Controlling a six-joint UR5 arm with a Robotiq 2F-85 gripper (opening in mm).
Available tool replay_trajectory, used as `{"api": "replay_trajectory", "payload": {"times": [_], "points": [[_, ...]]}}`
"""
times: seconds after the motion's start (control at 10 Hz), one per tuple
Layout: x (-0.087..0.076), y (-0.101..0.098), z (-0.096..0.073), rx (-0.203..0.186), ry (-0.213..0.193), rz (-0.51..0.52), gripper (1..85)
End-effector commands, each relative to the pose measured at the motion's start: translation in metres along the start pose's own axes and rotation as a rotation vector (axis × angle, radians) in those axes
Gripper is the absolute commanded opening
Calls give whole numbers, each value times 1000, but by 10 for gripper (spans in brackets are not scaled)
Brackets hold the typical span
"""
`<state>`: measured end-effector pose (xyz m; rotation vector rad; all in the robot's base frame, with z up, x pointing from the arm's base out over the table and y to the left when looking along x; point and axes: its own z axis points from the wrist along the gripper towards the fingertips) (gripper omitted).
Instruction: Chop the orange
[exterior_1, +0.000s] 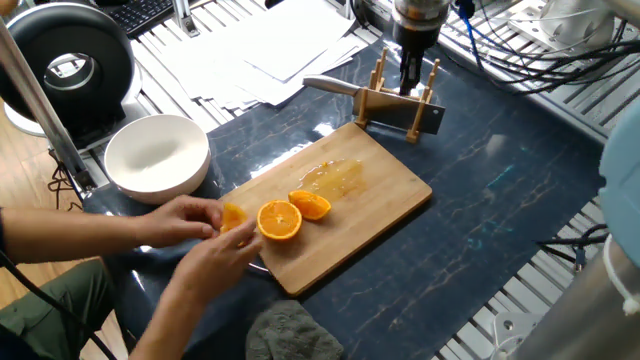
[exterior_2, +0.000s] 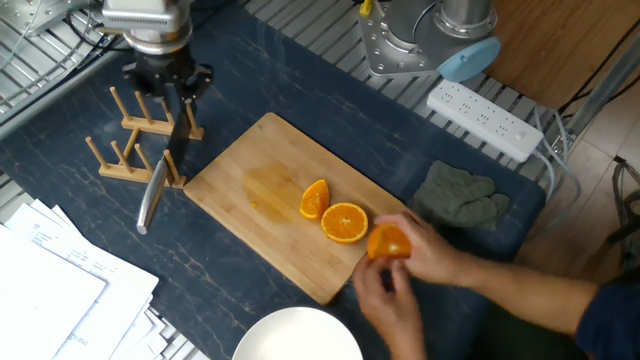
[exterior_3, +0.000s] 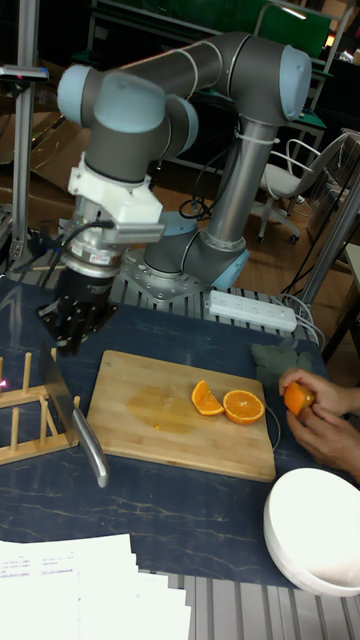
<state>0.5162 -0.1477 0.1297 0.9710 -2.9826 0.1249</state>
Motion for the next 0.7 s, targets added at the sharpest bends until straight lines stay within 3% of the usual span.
{"api": "replay_trajectory", "payload": {"times": [0.0,0.1,0.2,0.6], "points": [[-5,37,-24,-97,12,272,13],[-15,47,-27,-129,-14,336,13],[-29,63,-33,-188,-38,404,13],[-40,60,-36,-159,-35,424,13]]}}
